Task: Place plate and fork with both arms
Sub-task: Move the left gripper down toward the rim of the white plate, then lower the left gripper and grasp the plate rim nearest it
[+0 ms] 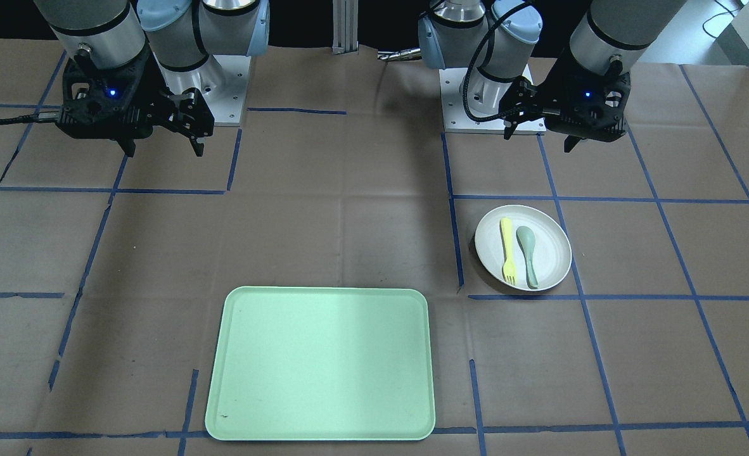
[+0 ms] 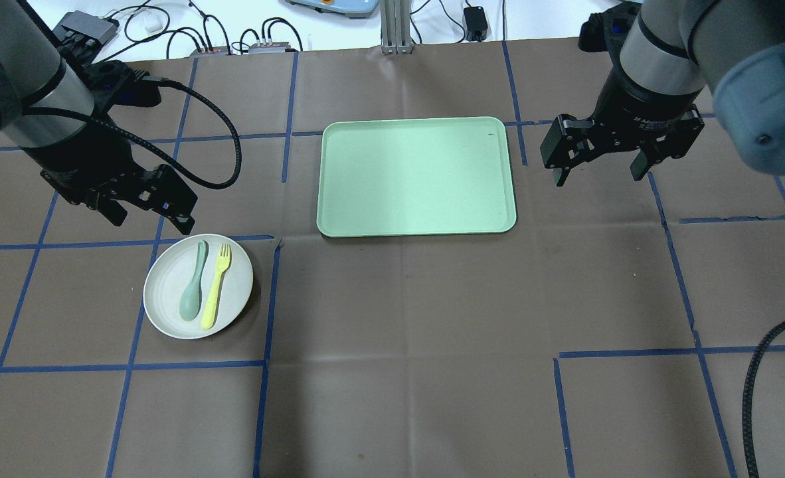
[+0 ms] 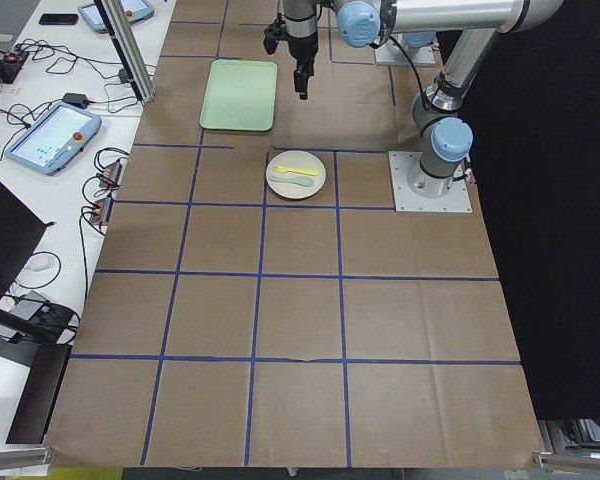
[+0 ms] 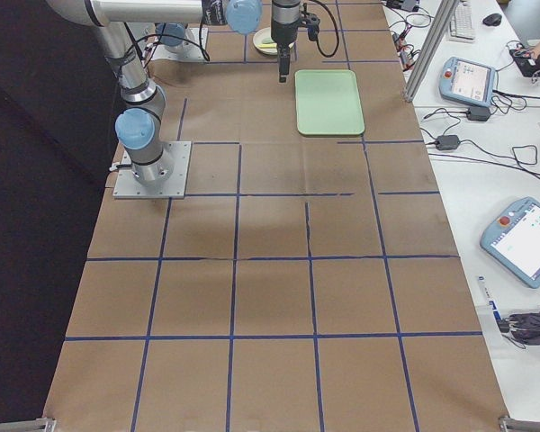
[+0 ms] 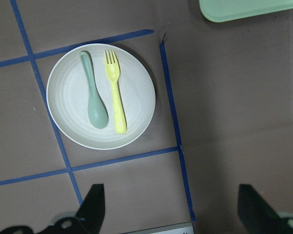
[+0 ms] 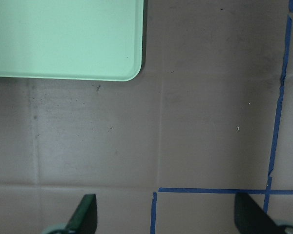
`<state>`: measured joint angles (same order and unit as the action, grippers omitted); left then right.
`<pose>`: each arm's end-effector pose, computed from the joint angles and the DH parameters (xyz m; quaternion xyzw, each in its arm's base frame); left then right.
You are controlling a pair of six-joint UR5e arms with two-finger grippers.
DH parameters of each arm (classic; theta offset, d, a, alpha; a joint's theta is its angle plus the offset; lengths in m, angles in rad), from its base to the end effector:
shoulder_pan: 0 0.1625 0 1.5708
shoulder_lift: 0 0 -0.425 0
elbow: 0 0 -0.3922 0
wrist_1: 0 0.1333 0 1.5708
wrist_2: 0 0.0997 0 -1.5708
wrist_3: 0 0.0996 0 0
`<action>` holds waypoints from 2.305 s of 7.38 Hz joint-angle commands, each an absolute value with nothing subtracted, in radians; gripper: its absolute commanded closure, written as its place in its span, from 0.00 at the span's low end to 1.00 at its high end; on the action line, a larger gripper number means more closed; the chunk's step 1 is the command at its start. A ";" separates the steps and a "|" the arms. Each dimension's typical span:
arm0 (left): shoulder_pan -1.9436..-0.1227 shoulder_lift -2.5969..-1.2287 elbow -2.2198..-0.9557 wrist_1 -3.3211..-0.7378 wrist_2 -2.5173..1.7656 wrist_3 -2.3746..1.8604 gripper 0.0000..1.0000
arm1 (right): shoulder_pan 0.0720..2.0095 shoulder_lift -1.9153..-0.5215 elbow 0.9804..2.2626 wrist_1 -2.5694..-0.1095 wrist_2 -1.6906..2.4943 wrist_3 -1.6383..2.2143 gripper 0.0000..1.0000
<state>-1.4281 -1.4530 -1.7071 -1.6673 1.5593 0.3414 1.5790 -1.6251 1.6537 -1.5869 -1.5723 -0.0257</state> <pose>-0.0720 -0.4445 0.4669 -0.0987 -0.9934 -0.0544 0.0193 0.1370 -0.4663 0.4748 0.0170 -0.9998 -0.0063 0.0007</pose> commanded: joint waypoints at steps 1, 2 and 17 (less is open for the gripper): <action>-1.353 -1.425 -1.730 -1.684 1.568 0.360 0.01 | 1.582 -1.624 1.654 -1.588 -1.572 -0.026 0.00; -1.272 -1.421 -1.770 -1.668 1.566 0.386 0.01 | 1.578 -1.624 1.654 -1.588 -1.571 -0.026 0.00; -0.980 -1.873 -1.993 -1.152 1.384 0.901 0.29 | 1.577 -1.624 1.654 -1.588 -1.572 -0.029 0.00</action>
<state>-0.9807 -1.8683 -1.9900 -1.1524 1.3831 0.9070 1.5788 -1.6245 1.6536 -1.5872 -1.5723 -0.0290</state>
